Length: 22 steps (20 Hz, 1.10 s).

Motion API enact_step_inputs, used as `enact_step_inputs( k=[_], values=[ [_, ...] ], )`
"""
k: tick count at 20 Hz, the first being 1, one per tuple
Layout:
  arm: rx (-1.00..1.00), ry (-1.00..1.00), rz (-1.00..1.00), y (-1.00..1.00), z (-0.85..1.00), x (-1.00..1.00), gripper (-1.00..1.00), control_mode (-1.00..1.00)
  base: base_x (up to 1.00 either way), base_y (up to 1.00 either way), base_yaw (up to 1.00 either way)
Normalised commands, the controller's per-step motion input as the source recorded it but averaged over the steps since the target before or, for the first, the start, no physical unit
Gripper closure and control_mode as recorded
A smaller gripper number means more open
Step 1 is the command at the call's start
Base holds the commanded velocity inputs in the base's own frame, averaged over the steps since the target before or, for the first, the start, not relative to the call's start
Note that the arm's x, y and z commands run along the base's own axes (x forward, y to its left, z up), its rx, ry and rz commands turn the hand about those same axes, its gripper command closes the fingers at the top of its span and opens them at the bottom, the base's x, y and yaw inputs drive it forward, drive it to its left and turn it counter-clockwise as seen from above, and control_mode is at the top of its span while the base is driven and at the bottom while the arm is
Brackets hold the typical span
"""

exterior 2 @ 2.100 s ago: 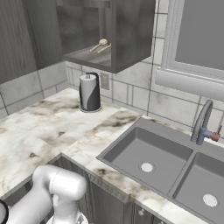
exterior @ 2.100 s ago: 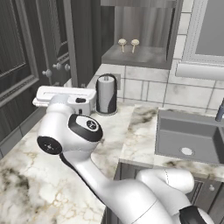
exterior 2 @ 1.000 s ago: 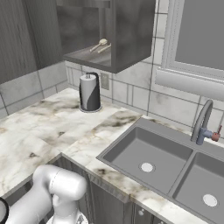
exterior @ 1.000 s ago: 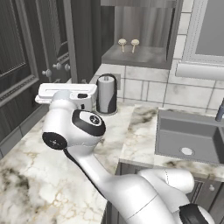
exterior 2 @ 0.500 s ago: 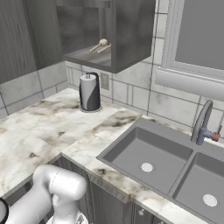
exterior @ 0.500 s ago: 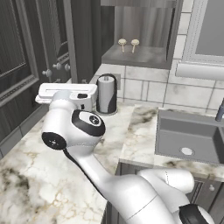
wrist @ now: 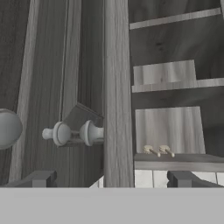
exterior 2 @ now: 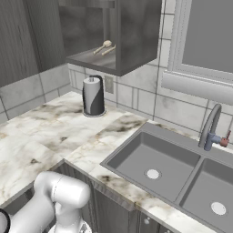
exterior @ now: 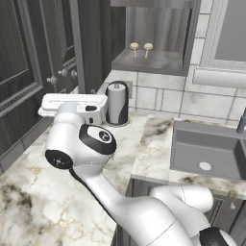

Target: Pick up the dish brush and dish brush from the sink, and place them back in the cabinet, and close the cabinet door.

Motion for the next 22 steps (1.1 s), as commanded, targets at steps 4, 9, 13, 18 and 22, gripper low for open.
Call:
enact_step_inputs(
  k=[4,9,13,18,22],
  values=[
    [0.0,0.0,0.0,0.0,0.0,-0.17,-1.0,-1.0,0.0,0.0,0.0],
    [0.0,0.0,0.0,0.0,0.0,0.0,-1.0,-1.0,0.0,0.0,0.0],
    [0.0,0.0,0.0,-0.04,0.0,0.0,-1.0,-1.0,0.0,0.0,0.0],
    [0.0,0.0,0.0,-0.04,0.0,0.0,-1.0,-1.0,0.0,0.0,0.0],
    [0.0,0.0,0.0,-0.1,0.0,0.0,-1.0,-1.0,0.0,0.0,0.0]
  ],
)
